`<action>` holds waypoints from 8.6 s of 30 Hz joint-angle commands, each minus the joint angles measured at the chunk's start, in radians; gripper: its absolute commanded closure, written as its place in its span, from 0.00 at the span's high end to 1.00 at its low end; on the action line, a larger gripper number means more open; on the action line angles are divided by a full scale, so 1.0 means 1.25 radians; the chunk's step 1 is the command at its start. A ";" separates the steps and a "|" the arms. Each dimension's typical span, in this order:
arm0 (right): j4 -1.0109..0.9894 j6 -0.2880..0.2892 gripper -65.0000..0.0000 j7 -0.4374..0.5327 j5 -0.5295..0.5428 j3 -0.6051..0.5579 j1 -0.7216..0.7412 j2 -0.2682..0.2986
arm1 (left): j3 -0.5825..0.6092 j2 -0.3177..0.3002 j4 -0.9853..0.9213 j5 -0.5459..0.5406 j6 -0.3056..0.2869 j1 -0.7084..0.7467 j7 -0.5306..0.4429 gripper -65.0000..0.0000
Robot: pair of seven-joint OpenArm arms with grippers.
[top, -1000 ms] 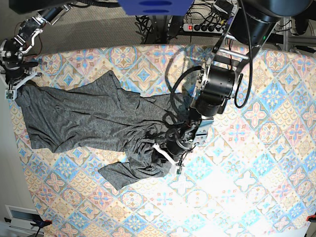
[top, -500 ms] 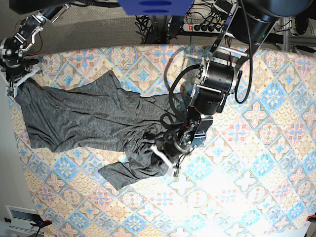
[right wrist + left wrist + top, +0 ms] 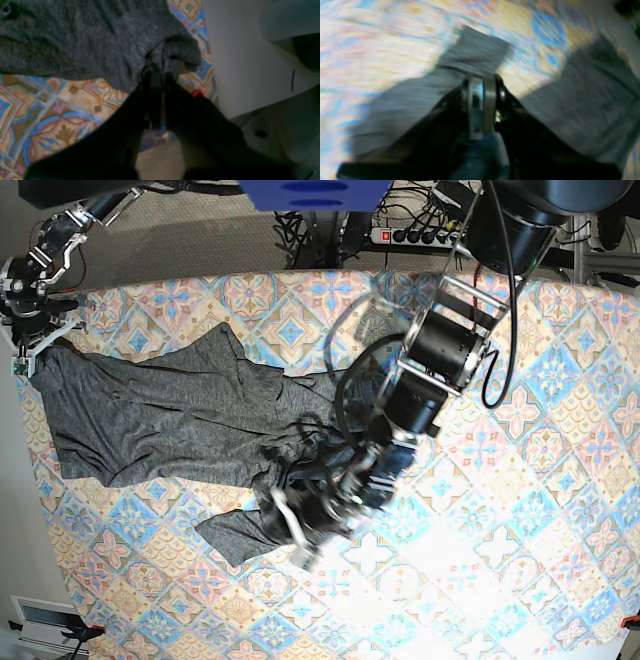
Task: Layout the t-shirt on the table in an organized manner, then fold the t-shirt properly
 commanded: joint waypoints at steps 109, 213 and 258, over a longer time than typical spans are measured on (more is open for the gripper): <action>0.017 -0.007 0.00 0.016 0.004 0.002 -0.011 -0.019 | 0.119 0.008 -0.073 -0.172 -0.089 0.002 -0.252 0.16; 0.017 -0.007 0.00 0.016 0.004 0.004 -0.014 -0.019 | 0.163 0.008 -0.053 0.013 0.200 0.080 -0.253 0.55; 0.045 -0.007 0.00 0.016 0.004 0.003 -0.046 -0.020 | 0.600 0.008 0.225 0.012 0.080 0.082 -0.142 0.06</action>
